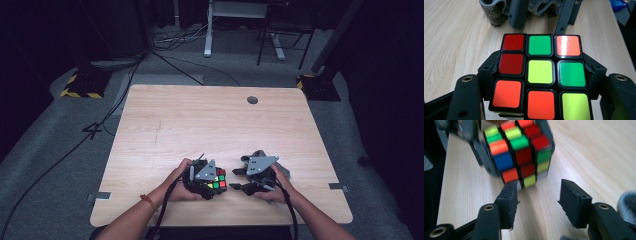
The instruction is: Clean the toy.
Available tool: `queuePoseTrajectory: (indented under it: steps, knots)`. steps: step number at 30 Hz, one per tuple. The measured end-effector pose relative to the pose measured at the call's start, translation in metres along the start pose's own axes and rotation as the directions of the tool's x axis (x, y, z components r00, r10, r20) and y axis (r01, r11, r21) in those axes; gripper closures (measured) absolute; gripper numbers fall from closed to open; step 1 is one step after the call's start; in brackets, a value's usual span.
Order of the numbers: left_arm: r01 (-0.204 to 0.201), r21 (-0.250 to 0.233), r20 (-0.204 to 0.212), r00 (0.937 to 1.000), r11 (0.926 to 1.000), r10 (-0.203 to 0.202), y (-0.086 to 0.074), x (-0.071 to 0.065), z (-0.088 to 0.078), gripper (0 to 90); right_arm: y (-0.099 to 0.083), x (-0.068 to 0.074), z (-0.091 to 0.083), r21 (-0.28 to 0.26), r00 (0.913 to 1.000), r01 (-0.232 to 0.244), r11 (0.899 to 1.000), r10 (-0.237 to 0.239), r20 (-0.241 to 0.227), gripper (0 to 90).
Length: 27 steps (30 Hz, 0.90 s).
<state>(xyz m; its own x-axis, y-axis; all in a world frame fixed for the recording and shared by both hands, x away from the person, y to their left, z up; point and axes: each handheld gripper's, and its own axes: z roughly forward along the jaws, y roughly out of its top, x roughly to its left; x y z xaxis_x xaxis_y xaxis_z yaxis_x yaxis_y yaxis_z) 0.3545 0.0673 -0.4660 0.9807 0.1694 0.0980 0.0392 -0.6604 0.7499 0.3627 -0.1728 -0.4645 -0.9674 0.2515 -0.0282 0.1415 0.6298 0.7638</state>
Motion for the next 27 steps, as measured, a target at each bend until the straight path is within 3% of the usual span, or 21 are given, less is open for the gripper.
queuePoseTrajectory:
  steps: [7, 11, 15, 17, 27]
  knots:
    - [-0.001, -0.05, -0.008, 1.0, 0.9987, 0.001, 0.005, 0.0, -0.007, 33.0, -0.008, 0.003, 0.017, 0.083, 0.9989, 0.028, 0.996, -0.025, -0.04, 45.8]
    - [-0.009, -0.057, -0.007, 0.9999, 0.9983, 0.009, 0.006, -0.002, -0.007, 33.0, -0.006, 0.004, 0.019, 0.065, 0.9989, 0.031, 0.997, -0.029, -0.036, 45.3]
    - [0.01, -0.079, 0.002, 1.0, 0.9968, -0.01, 0.006, -0.003, -0.008, 33.0, -0.007, 0.004, 0.021, 0.048, 0.9996, 0.014, 0.999, -0.013, -0.025, 48.9]
    - [0.006, -0.089, 0.007, 1.0, 0.996, -0.005, 0.007, -0.003, -0.009, 33.0, -0.007, 0.005, 0.022, 0.053, 0.9995, 0.028, 0.998, -0.028, -0.015, 50.6]
    - [0.013, -0.081, 0.045, 0.999, 0.9966, -0.009, 0.004, -0.001, -0.006, 32.2, -0.009, 0.001, 0.013, -0.001, 0.9999, 0.005, 1.0, -0.005, 0.012, 51.8]
